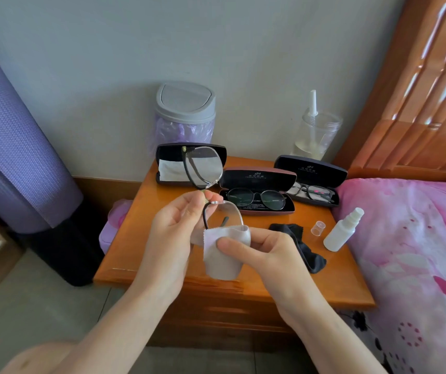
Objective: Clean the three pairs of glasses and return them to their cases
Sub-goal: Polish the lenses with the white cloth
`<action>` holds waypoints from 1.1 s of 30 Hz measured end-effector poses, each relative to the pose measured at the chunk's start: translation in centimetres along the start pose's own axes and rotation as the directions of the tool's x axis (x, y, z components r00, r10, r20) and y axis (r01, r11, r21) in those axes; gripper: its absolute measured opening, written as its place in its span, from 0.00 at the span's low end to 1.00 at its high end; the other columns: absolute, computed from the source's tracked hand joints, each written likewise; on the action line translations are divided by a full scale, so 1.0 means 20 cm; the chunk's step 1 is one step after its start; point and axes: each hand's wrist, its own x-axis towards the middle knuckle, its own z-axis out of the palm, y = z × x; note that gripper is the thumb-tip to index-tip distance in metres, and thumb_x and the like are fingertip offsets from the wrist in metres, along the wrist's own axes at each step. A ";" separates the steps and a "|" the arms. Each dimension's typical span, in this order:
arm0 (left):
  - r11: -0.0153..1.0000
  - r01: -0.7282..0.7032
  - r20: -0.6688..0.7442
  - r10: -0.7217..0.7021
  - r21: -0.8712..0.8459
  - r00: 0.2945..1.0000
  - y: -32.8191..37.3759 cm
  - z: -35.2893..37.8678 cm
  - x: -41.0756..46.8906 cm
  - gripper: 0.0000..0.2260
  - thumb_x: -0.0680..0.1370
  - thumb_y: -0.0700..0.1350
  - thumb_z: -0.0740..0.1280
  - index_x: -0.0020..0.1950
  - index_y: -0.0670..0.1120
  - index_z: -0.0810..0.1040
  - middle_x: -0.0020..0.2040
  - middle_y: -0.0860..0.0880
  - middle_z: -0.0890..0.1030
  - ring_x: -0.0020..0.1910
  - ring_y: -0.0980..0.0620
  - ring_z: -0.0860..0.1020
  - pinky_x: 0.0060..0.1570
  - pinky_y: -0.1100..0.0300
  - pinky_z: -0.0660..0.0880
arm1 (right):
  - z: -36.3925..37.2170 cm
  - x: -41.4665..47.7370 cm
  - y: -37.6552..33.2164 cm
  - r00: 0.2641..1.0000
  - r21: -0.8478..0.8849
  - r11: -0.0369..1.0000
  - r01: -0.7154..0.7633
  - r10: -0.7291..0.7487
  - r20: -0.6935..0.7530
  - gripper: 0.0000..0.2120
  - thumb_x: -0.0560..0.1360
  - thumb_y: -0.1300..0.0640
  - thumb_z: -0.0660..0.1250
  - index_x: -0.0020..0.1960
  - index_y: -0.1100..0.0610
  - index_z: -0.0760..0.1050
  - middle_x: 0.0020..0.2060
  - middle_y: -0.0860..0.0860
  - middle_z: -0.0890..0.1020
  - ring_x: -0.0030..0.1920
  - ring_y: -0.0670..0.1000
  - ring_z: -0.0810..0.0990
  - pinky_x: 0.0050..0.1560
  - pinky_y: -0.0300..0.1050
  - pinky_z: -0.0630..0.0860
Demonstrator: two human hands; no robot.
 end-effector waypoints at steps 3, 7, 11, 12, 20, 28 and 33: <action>1.000 0.000 0.008 0.000 0.013 1.000 0.01 -0.01 0.00 0.11 0.72 0.52 0.62 0.38 0.57 0.84 0.45 0.55 0.85 0.53 0.54 0.82 0.51 0.59 0.76 | -0.03 0.01 0.00 1.000 -0.014 1.000 0.017 -0.017 -0.007 0.07 0.71 0.56 0.71 0.46 0.57 0.84 0.40 0.49 0.86 0.41 0.42 0.83 0.40 0.29 0.75; 1.000 0.022 0.040 -0.021 -0.021 0.999 0.01 -0.01 0.01 0.11 0.72 0.51 0.62 0.41 0.51 0.83 0.43 0.54 0.85 0.51 0.55 0.82 0.49 0.64 0.77 | -0.06 0.02 0.00 0.998 -0.042 0.998 0.055 -0.055 -0.008 0.11 0.72 0.53 0.68 0.48 0.59 0.84 0.42 0.50 0.86 0.46 0.43 0.83 0.44 0.25 0.72; 0.997 0.015 0.128 -0.024 0.074 0.991 0.01 0.01 -0.01 0.11 0.72 0.52 0.61 0.43 0.51 0.82 0.39 0.56 0.84 0.44 0.61 0.81 0.42 0.68 0.77 | -0.08 0.04 -0.01 0.997 -0.058 0.995 0.079 -0.080 -0.007 0.13 0.75 0.52 0.65 0.49 0.59 0.84 0.45 0.50 0.86 0.50 0.44 0.83 0.49 0.28 0.73; 0.994 0.016 0.148 -0.032 0.105 0.988 0.00 0.01 -0.02 0.11 0.73 0.53 0.61 0.42 0.52 0.82 0.40 0.55 0.83 0.43 0.60 0.81 0.42 0.67 0.76 | -0.08 0.05 0.00 0.996 -0.068 0.994 0.082 -0.083 -0.016 0.13 0.74 0.51 0.65 0.49 0.58 0.84 0.45 0.50 0.86 0.50 0.45 0.83 0.50 0.30 0.74; 0.968 -0.075 0.174 0.033 0.239 0.984 0.00 0.02 -0.02 0.11 0.73 0.54 0.61 0.45 0.52 0.80 0.39 0.57 0.82 0.43 0.61 0.80 0.40 0.70 0.75 | -0.09 0.05 0.00 0.981 -0.130 0.977 0.168 -0.178 -0.071 0.13 0.73 0.51 0.66 0.50 0.57 0.84 0.44 0.49 0.86 0.47 0.45 0.83 0.48 0.33 0.76; 0.939 -0.156 0.187 0.101 0.308 0.977 0.04 0.01 -0.01 0.10 0.73 0.53 0.60 0.43 0.52 0.80 0.45 0.58 0.83 0.49 0.68 0.78 0.44 0.81 0.67 | -0.19 0.07 -0.05 0.933 -0.104 0.960 0.262 -0.279 -0.229 0.10 0.73 0.51 0.65 0.49 0.52 0.83 0.44 0.49 0.86 0.48 0.48 0.83 0.49 0.46 0.78; 0.918 -0.160 0.261 0.064 0.364 0.963 0.03 0.01 -0.02 0.10 0.76 0.50 0.60 0.45 0.50 0.80 0.44 0.60 0.83 0.49 0.68 0.77 0.43 0.83 0.66 | -0.20 0.08 -0.07 0.929 -0.088 0.965 0.249 -0.263 -0.258 0.16 0.71 0.49 0.65 0.54 0.56 0.82 0.48 0.52 0.85 0.53 0.53 0.82 0.57 0.55 0.78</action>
